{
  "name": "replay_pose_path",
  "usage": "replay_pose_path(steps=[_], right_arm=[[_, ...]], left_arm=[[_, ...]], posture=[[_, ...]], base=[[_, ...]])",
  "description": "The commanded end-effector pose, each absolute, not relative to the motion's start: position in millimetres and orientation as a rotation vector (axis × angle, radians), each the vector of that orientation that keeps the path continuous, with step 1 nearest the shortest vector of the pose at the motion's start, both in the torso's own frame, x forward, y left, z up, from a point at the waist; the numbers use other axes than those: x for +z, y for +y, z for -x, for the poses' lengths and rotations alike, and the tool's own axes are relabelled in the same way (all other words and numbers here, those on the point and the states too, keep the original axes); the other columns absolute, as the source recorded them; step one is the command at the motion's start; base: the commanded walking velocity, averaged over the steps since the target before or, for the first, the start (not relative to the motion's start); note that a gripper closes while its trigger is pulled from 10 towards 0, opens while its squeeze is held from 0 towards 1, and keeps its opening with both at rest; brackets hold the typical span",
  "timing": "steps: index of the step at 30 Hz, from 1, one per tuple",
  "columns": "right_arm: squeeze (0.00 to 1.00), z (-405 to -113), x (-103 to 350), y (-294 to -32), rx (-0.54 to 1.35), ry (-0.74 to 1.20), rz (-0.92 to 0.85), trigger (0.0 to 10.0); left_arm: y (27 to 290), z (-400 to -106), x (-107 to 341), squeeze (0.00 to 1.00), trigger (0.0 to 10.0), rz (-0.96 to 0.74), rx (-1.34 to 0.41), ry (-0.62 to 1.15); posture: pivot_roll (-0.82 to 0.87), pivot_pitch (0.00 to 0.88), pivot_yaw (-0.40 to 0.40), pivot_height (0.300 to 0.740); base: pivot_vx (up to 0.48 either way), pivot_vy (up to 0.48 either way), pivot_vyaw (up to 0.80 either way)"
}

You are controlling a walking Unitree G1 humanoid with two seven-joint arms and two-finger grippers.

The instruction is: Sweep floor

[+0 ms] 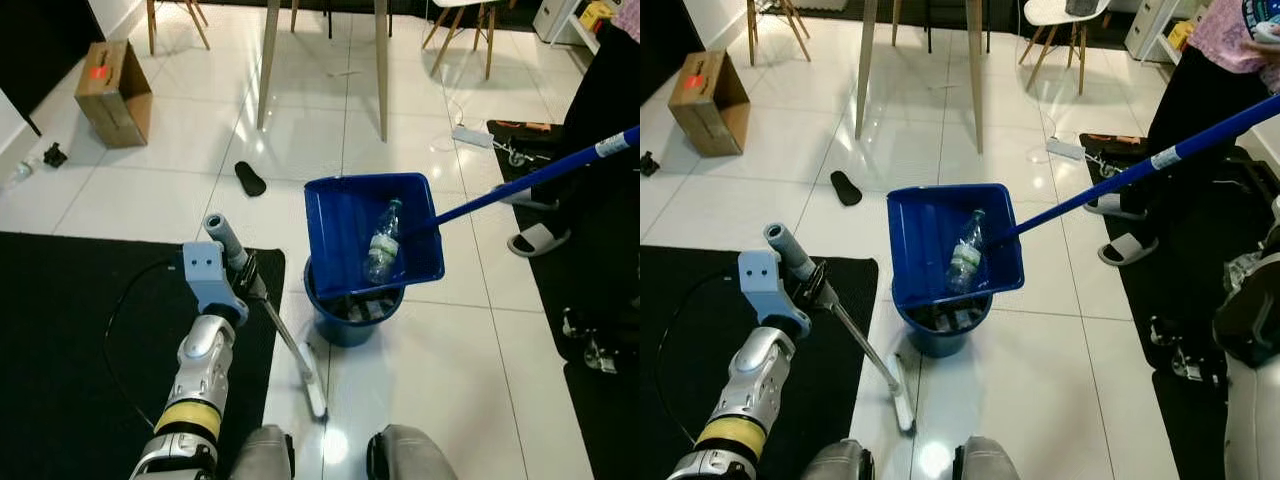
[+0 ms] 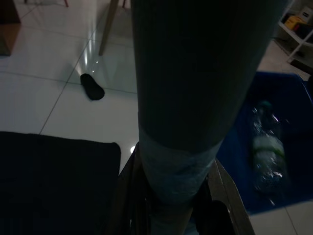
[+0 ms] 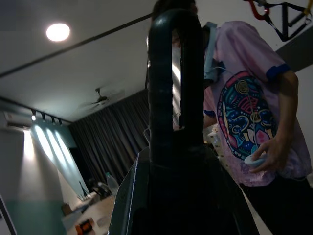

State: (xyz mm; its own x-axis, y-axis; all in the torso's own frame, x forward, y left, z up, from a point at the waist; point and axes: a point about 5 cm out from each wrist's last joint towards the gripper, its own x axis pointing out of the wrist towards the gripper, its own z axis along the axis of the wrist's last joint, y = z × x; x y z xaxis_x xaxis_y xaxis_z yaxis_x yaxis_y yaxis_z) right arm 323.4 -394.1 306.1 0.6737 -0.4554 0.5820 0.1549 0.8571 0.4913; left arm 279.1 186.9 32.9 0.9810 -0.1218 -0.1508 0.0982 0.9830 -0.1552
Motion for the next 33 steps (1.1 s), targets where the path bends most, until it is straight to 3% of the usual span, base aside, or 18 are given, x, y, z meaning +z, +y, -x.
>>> replay_pose_path(steps=[1, 7, 16, 33], right_arm=[[0.00, -319, 310, -396, -0.377, -0.800, -0.408, 10.0], [0.00, -326, 299, -379, -0.338, -0.754, -0.222, 10.0], [0.00, -325, 303, -374, -0.359, -0.789, -0.137, 10.0], [0.00, -338, 323, -349, -0.367, -0.828, -0.016, 10.0]], left_arm=[[186, -280, 34, 0.00, 10.0, 0.139, -0.113, 0.155], [188, -280, 35, 0.00, 10.0, 0.111, -0.067, 0.132], [202, -281, 45, 0.00, 10.0, 0.051, 0.014, 0.047], [204, -283, 50, 0.00, 10.0, 0.038, 0.037, 0.010]], posture=[[0.08, 0.000, -0.048, 0.740], [0.07, 0.029, -0.043, 0.740], [0.06, 0.061, -0.029, 0.740], [0.06, 0.061, -0.031, 0.740]], base=[[0.000, 0.000, 0.00], [0.000, 0.000, 0.00], [0.000, 0.000, 0.00], [0.000, 0.000, 0.00]])
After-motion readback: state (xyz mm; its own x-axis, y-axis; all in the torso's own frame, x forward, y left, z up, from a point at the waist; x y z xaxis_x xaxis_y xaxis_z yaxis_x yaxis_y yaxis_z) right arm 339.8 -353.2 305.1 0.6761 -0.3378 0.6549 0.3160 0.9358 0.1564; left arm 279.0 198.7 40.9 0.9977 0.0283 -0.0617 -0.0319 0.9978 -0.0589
